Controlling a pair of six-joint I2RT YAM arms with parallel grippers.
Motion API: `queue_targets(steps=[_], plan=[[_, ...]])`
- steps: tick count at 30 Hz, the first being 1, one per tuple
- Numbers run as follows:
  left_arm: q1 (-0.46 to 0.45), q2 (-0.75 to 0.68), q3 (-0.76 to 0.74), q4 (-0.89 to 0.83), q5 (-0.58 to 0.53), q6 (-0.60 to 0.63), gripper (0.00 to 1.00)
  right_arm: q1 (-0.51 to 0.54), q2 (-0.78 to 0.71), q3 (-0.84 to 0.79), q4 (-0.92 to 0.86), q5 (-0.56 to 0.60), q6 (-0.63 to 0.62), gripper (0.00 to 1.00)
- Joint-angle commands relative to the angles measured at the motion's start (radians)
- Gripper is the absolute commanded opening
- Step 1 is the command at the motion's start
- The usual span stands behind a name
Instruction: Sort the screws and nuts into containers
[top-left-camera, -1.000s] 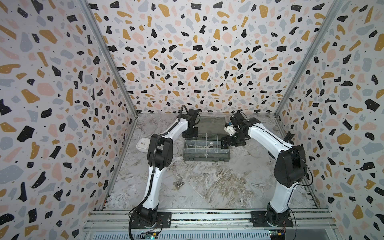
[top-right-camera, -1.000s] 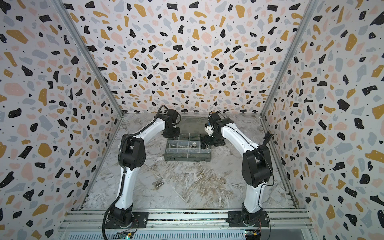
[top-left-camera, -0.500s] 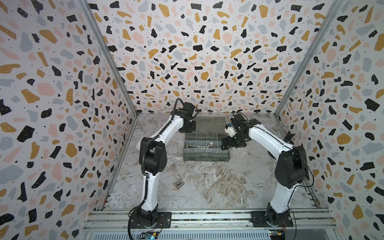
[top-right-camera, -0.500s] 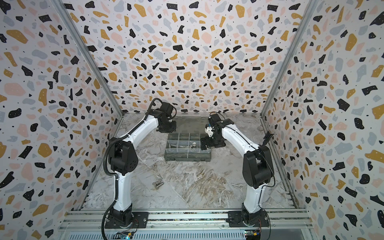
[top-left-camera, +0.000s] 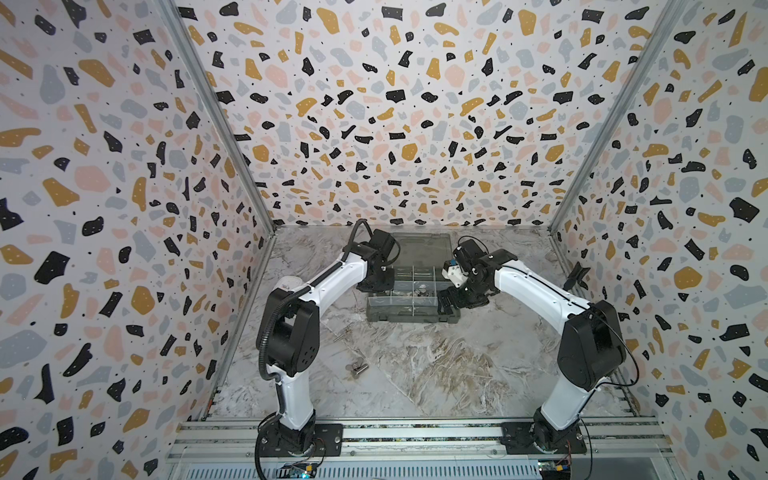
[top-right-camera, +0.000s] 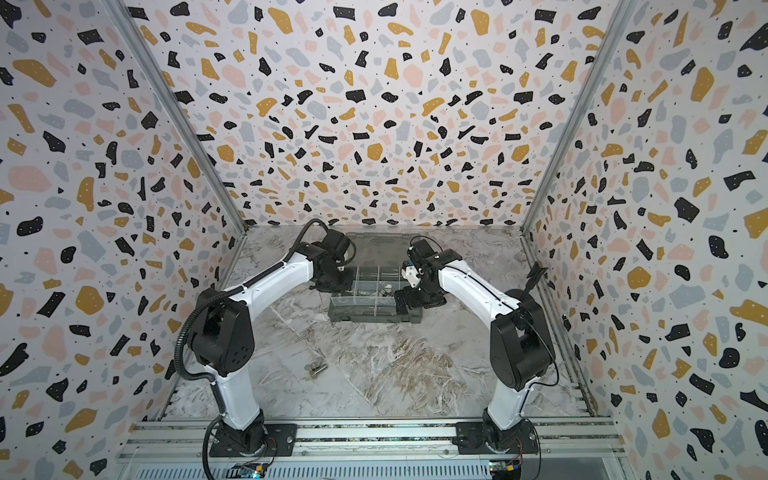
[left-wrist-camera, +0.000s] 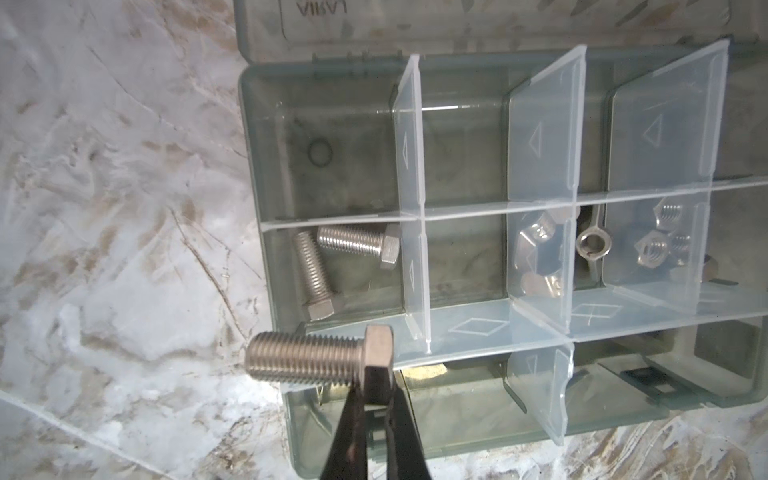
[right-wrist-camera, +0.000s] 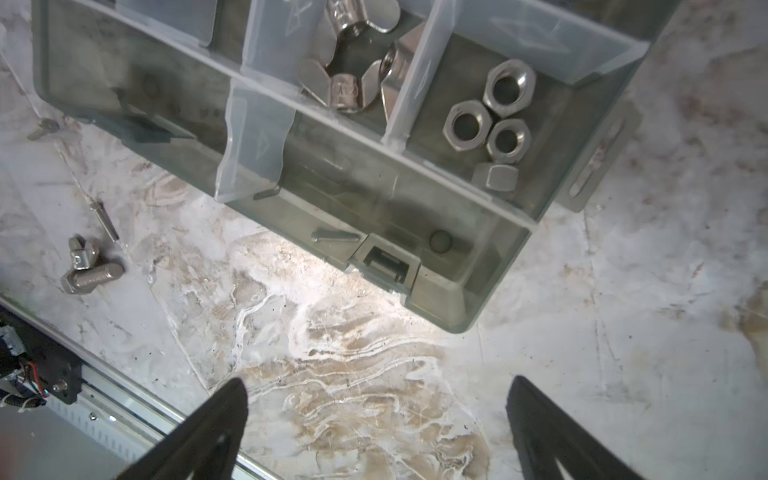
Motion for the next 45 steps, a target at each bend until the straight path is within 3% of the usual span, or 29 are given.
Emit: queue_targets(steps=[1, 16, 18, 21, 23, 30, 34, 39, 45], plan=[[-0.005, -0.033, -0.04, 0.084, 0.008, -0.029, 0.02, 0.004, -0.073, -0.026, -0.014, 0.003, 0.015, 0.98], [-0.007, 0.05, 0.01, 0.09, 0.012, -0.014, 0.06, 0.003, -0.159, -0.103, -0.019, 0.037, 0.035, 0.98], [-0.008, 0.057, 0.016, 0.087, 0.017, -0.012, 0.13, 0.003, -0.158, -0.105, -0.018, 0.038, 0.036, 0.98], [-0.012, 0.065, 0.036, 0.072, 0.019, -0.002, 0.34, 0.002, -0.155, -0.106, -0.014, 0.038, 0.035, 0.99], [-0.015, 0.065, 0.061, 0.057, 0.017, -0.001, 0.42, 0.001, -0.153, -0.106, -0.014, 0.038, 0.032, 0.99], [-0.032, -0.026, 0.145, -0.029, -0.033, -0.021, 0.51, 0.003, -0.142, -0.068, -0.033, 0.079, 0.006, 0.99], [-0.032, -0.122, 0.043, -0.039, -0.093, -0.024, 0.52, 0.005, -0.127, -0.069, -0.025, 0.065, -0.007, 0.99], [-0.031, -0.263, -0.214, -0.023, -0.143, -0.047, 0.52, 0.033, -0.118, -0.061, -0.002, 0.027, -0.004, 0.99], [-0.032, -0.456, -0.505, 0.004, -0.059, -0.126, 0.51, 0.083, -0.092, -0.044, -0.004, 0.022, -0.012, 0.99]])
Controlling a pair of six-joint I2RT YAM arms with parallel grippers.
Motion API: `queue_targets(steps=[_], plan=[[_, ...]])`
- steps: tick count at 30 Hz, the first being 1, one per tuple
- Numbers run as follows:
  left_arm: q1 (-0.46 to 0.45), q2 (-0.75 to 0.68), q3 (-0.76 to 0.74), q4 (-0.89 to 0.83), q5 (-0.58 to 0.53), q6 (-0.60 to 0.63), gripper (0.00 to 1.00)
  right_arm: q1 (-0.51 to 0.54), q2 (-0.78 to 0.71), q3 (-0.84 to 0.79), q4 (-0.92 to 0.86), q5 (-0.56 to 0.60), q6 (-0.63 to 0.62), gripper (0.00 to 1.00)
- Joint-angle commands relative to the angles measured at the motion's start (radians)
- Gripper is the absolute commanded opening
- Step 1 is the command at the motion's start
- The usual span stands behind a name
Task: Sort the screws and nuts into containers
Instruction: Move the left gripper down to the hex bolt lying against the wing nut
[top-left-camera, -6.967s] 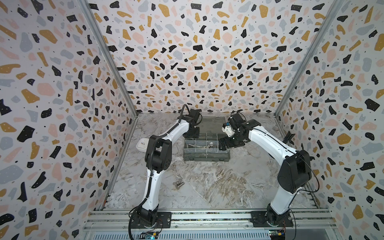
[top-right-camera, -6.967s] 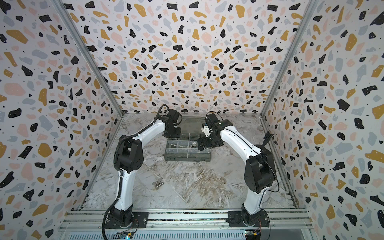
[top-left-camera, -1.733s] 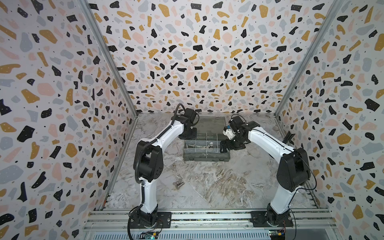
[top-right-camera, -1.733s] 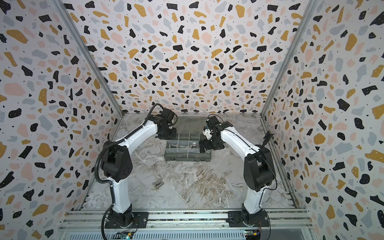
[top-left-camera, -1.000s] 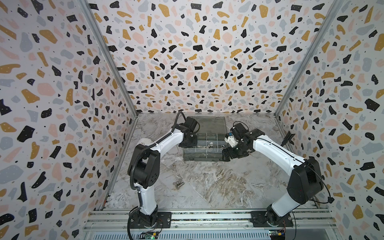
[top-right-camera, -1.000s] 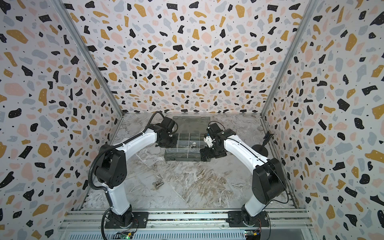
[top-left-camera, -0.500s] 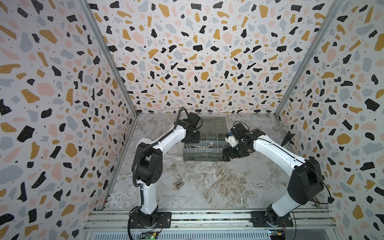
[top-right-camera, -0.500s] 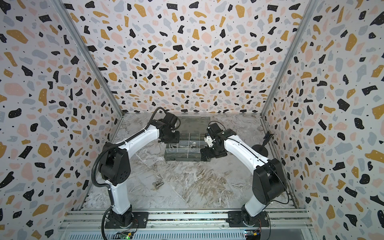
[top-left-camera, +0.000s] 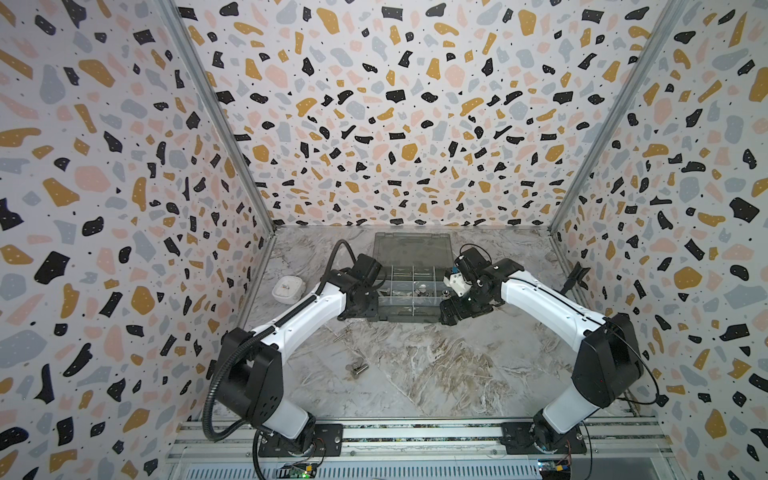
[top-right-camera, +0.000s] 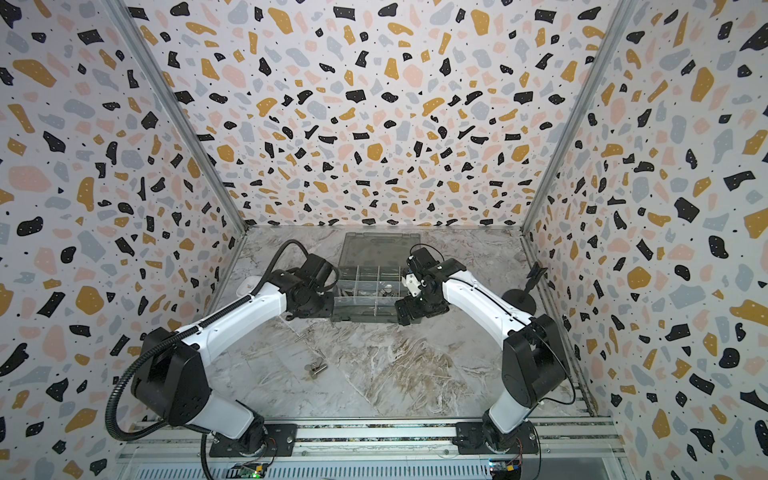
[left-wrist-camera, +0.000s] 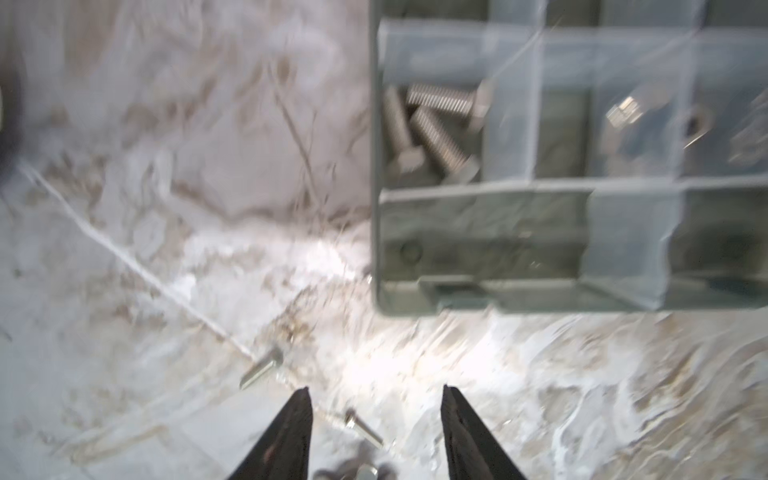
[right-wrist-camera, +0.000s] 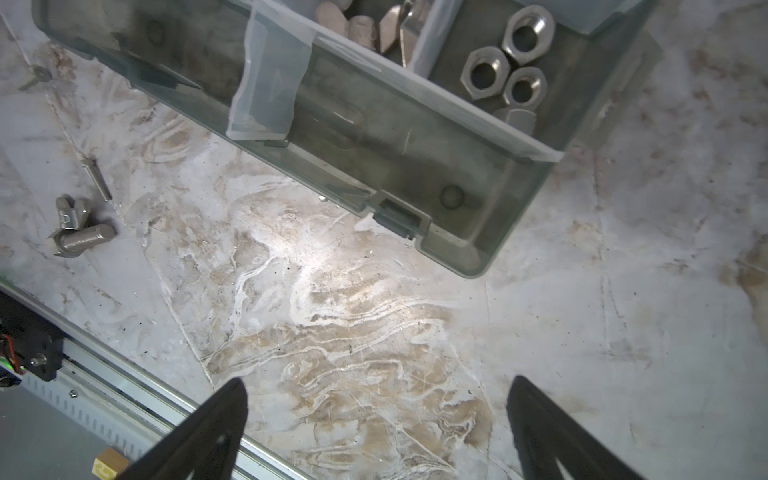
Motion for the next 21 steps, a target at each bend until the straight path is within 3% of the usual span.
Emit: queue_targets(steps=[1, 9, 21], plan=[[-0.004, -0.103, -0.103, -0.01, 0.043, -0.052, 0.51, 0.027, 0.005, 0.04, -0.013, -0.011, -0.017, 0.98], [-0.043, -0.266, -0.344, -0.004, 0.139, -0.042, 0.5, 0.066, 0.005, 0.021, -0.009, -0.01, -0.015, 0.99], [-0.088, -0.295, -0.452, 0.024, 0.194, -0.031, 0.47, 0.091, -0.058, -0.056, 0.006, 0.0, 0.025, 0.99]])
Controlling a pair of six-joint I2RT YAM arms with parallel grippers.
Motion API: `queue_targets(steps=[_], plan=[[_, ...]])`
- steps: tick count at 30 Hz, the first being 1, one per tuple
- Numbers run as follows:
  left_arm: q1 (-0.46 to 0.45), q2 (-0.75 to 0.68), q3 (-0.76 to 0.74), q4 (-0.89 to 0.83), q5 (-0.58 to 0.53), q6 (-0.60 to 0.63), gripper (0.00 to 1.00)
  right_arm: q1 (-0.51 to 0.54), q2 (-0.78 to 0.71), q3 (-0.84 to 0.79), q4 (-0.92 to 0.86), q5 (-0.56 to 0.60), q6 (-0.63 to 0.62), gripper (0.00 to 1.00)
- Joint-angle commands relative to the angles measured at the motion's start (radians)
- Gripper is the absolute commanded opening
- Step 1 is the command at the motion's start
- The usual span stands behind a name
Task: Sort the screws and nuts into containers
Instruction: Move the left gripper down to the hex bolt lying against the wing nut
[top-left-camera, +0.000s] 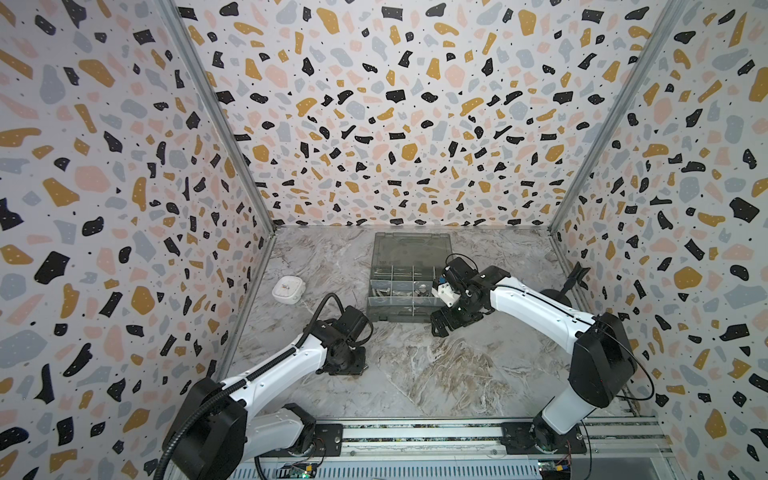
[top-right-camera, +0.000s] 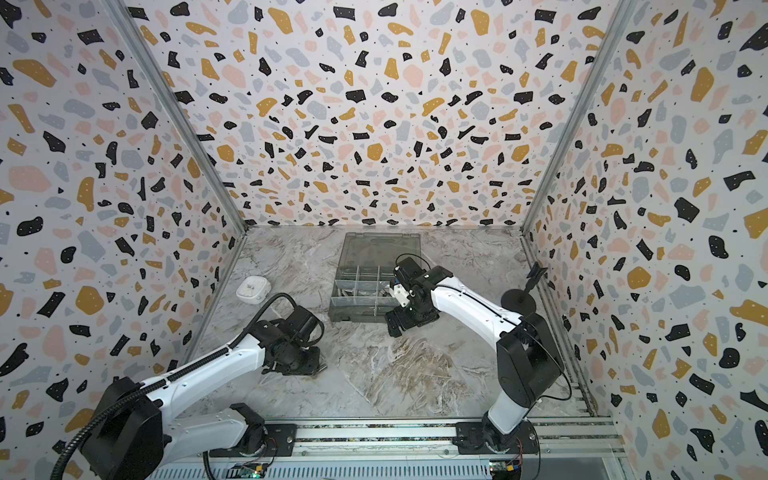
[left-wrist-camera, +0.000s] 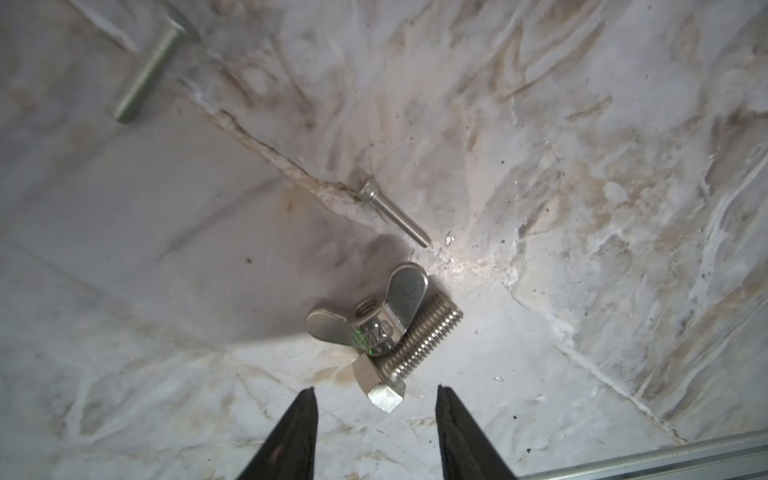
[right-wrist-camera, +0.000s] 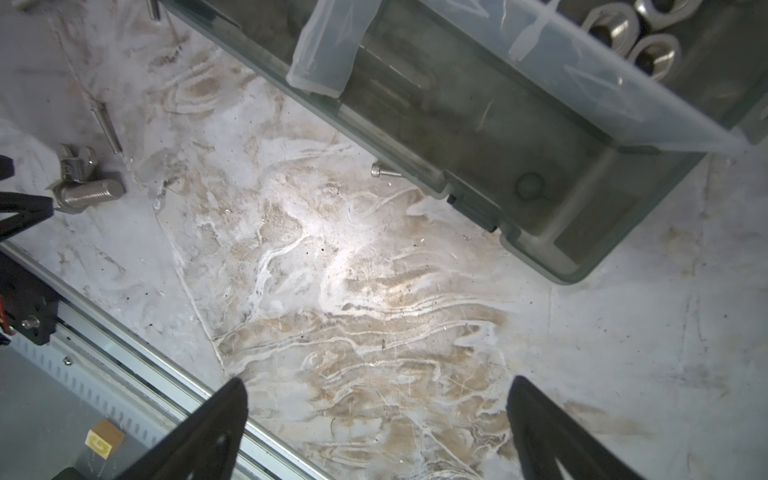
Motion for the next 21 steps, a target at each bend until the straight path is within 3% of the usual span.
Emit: queue_targets(steps=[1, 21], plan=[[-0.014, 0.008, -0.017, 0.023, 0.023, 0.005, 0.47, 0.005, -0.062, -0.018, -0.006, 0.009, 0.018, 0.99], [-0.058, 0.113, -0.015, 0.072, 0.028, 0.007, 0.46, 0.006, -0.124, -0.094, 0.006, 0.022, 0.04, 0.99]])
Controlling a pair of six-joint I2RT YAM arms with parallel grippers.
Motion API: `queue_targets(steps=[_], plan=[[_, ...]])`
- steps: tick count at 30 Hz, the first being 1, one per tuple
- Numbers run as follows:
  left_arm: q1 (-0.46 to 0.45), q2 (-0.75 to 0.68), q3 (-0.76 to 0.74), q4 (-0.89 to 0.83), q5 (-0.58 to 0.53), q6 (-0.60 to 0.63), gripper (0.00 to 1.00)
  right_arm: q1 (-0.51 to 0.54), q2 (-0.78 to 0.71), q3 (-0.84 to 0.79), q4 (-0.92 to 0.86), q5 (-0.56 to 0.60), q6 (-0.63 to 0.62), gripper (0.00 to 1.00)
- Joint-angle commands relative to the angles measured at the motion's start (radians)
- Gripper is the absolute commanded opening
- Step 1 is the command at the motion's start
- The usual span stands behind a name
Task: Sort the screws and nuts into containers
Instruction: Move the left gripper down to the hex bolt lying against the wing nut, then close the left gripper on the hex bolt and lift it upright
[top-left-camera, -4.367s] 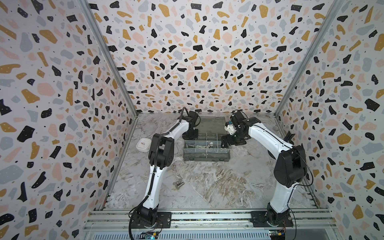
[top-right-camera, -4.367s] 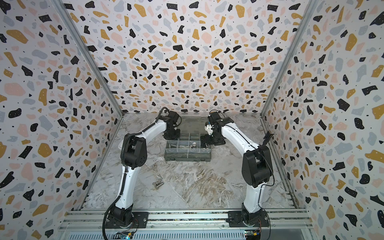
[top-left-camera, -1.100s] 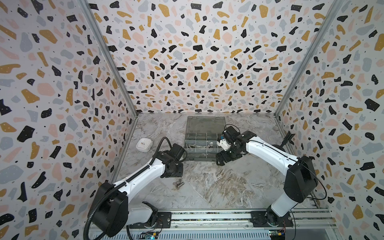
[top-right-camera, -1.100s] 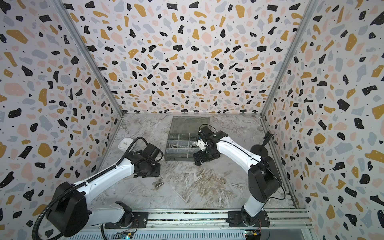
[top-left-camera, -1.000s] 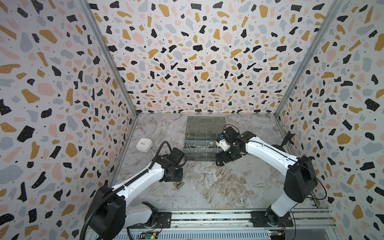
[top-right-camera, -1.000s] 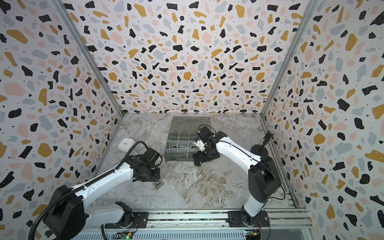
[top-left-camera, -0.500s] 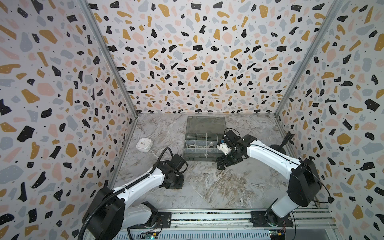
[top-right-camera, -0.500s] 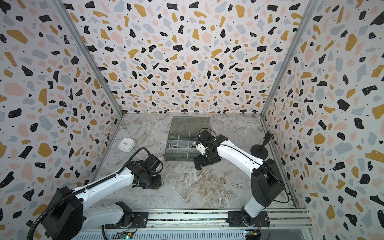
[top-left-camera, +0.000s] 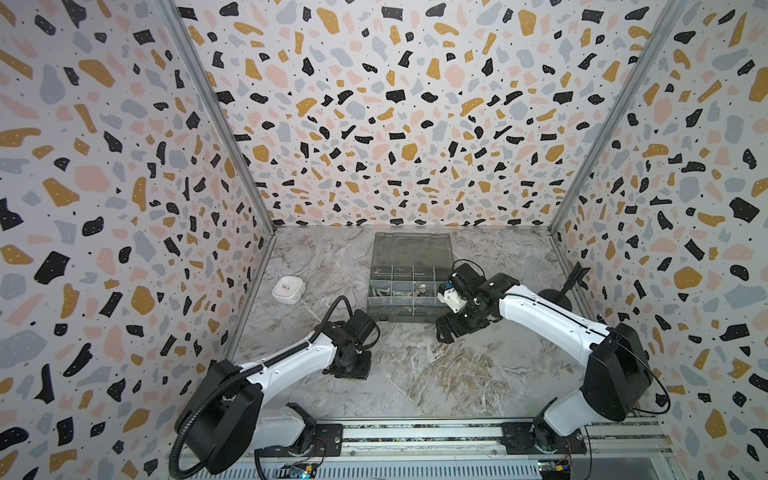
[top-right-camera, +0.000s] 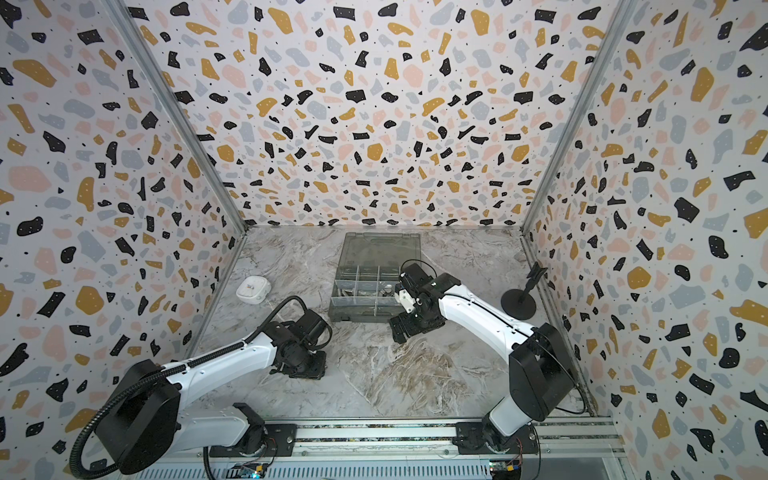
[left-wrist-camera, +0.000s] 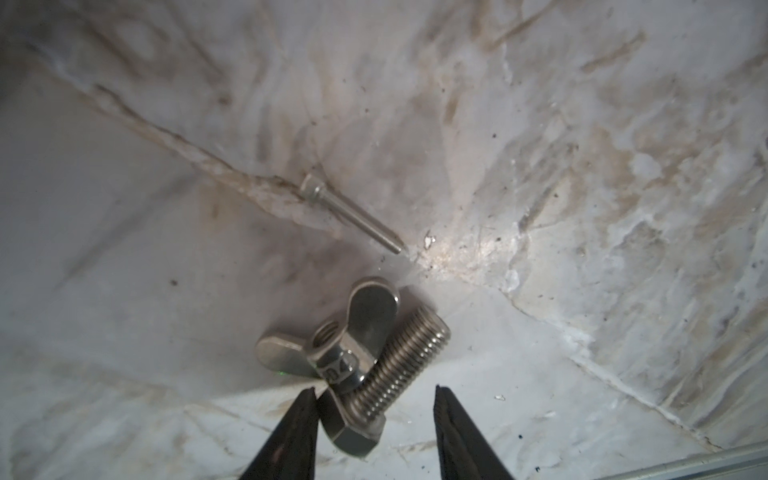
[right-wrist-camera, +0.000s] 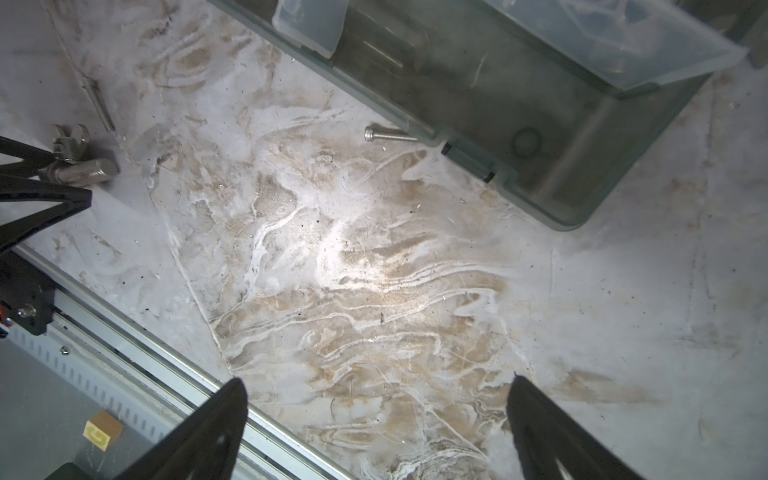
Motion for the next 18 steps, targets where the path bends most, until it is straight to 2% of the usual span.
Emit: queue_targets(steps=[1, 18], plan=[[-0.015, 0.02, -0.002, 0.011, 0.012, -0.003, 0.46, 0.004, -0.041, -0.006, -0.009, 0.014, 0.012, 0.98], [-0.056, 0.129, 0.067, 0.04, 0.009, 0.013, 0.43, -0.001, -0.058, -0.028, -0.009, 0.03, 0.01, 0.99]])
